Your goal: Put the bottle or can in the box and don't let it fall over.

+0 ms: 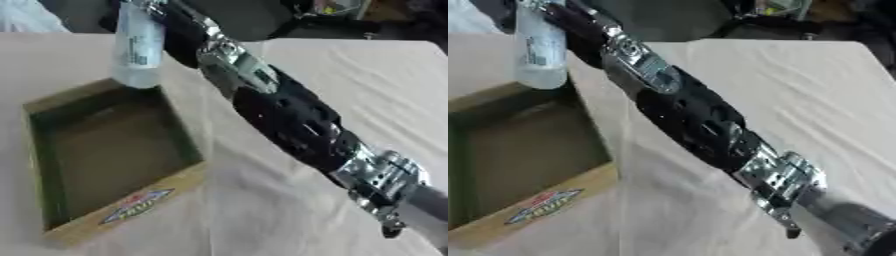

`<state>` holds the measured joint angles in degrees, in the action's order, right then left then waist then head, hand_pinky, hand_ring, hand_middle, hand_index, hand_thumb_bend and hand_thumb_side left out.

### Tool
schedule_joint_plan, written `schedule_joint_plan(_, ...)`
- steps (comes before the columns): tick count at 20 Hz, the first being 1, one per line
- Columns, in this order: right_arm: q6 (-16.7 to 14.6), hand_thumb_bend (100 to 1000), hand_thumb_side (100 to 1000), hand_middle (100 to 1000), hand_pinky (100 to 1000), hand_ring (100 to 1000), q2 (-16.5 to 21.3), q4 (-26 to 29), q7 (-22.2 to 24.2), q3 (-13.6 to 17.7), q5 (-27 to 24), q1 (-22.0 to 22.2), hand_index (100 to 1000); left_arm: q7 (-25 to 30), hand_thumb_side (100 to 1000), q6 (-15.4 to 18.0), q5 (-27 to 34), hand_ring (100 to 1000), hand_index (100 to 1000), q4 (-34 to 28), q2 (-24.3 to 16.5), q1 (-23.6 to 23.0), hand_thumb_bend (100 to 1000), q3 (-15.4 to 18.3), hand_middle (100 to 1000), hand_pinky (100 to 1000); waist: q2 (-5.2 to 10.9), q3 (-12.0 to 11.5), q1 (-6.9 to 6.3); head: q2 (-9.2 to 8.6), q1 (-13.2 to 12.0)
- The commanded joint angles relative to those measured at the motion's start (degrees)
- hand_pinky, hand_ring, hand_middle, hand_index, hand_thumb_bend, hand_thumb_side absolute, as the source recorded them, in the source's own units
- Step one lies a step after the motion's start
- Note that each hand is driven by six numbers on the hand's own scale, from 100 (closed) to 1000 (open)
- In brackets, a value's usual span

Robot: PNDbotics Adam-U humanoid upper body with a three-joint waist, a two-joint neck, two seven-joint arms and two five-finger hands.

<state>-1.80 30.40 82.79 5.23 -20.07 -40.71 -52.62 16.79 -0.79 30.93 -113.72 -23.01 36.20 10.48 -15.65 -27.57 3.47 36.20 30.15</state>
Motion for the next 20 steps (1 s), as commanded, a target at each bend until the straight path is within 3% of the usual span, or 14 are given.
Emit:
schedule_joint_plan(1, -2.00, 100, 470, 100, 836, 661, 0.23, 1.73, -0.44, 0.20, 1.35, -1.09, 492, -0.45, 318, 0.41, -0.47, 972, 663, -0.87, -2.18, 0.18, 437, 0.60, 887, 1000, 1.48, -0.43, -0.26, 0.26, 1.01)
schedule_joint_plan(4, -4.89, 100, 470, 132, 865, 787, -0.29, 2.20, 0.01, -0.72, 4.02, -0.48, 504, -0.62, 318, 0.74, -0.83, 971, 661, -0.87, -2.51, -0.39, 432, 0.85, 885, 1000, 1.60, -0.90, 0.02, 0.10, 1.59)
schedule_joint_plan(6, -5.75, 100, 470, 191, 897, 911, -0.84, 1.96, 1.12, -1.67, 6.02, 0.02, 571, -0.75, 324, 0.76, -1.02, 972, 662, -0.87, -2.54, -0.66, 426, 1.03, 886, 1000, 1.62, -1.05, 0.18, -0.13, 1.80)
schedule_joint_plan(7, -5.90, 100, 470, 191, 897, 911, -1.13, 1.67, 2.07, -2.13, 7.09, 0.30, 571, -0.77, 324, 0.70, -1.10, 972, 662, -0.87, -2.50, -0.77, 426, 1.12, 886, 1000, 1.63, -1.09, 0.25, -0.22, 1.82)
schedule_joint_plan(8, -5.99, 100, 470, 266, 930, 1000, -1.35, 1.31, 3.12, -2.56, 8.22, 0.55, 662, -0.77, 328, 0.61, -1.15, 972, 661, -0.87, -2.43, -0.86, 422, 1.18, 887, 1000, 1.63, -1.14, 0.33, -0.30, 1.89)
schedule_joint_plan(9, -6.17, 100, 470, 282, 935, 1000, -1.51, 0.96, 4.27, -2.89, 9.53, 0.77, 677, -0.76, 328, 0.51, -1.18, 972, 661, -0.87, -2.36, -0.91, 422, 1.22, 887, 1000, 1.63, -1.19, 0.39, -0.34, 2.00)
schedule_joint_plan(10, -6.42, 100, 470, 400, 981, 1000, -1.62, 0.69, 5.43, -3.17, 10.96, 1.04, 794, -0.78, 329, 0.46, -1.20, 972, 661, -0.87, -2.36, -0.95, 422, 1.31, 887, 1000, 1.63, -1.21, 0.46, -0.37, 2.12)
schedule_joint_plan(11, -6.74, 100, 470, 414, 987, 1000, -1.77, 0.47, 6.53, -3.32, 12.35, 1.31, 810, -0.85, 329, 0.44, -1.20, 972, 661, -0.87, -2.37, -0.98, 421, 1.41, 886, 1000, 1.62, -1.22, 0.50, -0.39, 2.19)
schedule_joint_plan(12, -7.05, 100, 470, 546, 1000, 1000, -1.85, 0.34, 7.93, -3.67, 13.84, 1.59, 947, -0.94, 332, 0.41, -1.21, 972, 661, -0.87, -2.36, -1.00, 418, 1.52, 886, 1000, 1.63, -1.21, 0.55, -0.30, 2.22)
schedule_joint_plan(13, -7.46, 100, 470, 574, 1000, 1000, -1.92, 0.34, 9.44, -3.94, 15.36, 1.86, 970, -1.03, 332, 0.35, -1.23, 972, 661, -0.87, -2.34, -1.01, 418, 1.60, 886, 1000, 1.63, -1.18, 0.59, -0.23, 2.22)
schedule_joint_plan(14, -7.83, 100, 470, 659, 1000, 1000, -2.01, 0.37, 10.99, -4.30, 16.89, 2.10, 1000, -1.12, 334, 0.29, -1.24, 972, 661, -0.87, -2.32, -1.03, 417, 1.67, 886, 1000, 1.64, -1.16, 0.61, -0.19, 2.21)
schedule_joint_plan(17, -8.62, 100, 470, 659, 1000, 1000, -2.34, 0.03, 13.29, -4.40, 19.35, 2.44, 1000, -1.26, 334, 0.19, -1.23, 972, 661, -0.87, -2.30, -1.04, 417, 1.75, 886, 1000, 1.65, -1.12, 0.62, -0.16, 2.17)
schedule_joint_plan(18, -9.15, 100, 473, 901, 1000, 1000, -2.25, 0.60, 14.25, -4.83, 20.48, 2.57, 1000, -1.40, 337, 0.16, -1.25, 972, 661, -0.87, -2.37, -1.15, 412, 1.87, 886, 1000, 1.68, -1.07, 0.63, 0.06, 2.23)
schedule_joint_plan(20, -10.27, 100, 519, 945, 1000, 1000, -2.09, 1.96, 15.79, -5.18, 23.47, 3.06, 1000, -1.73, 337, 0.12, -1.26, 972, 659, -0.87, -2.48, -1.29, 411, 2.11, 886, 1000, 1.70, -0.96, 0.61, 0.25, 2.27)
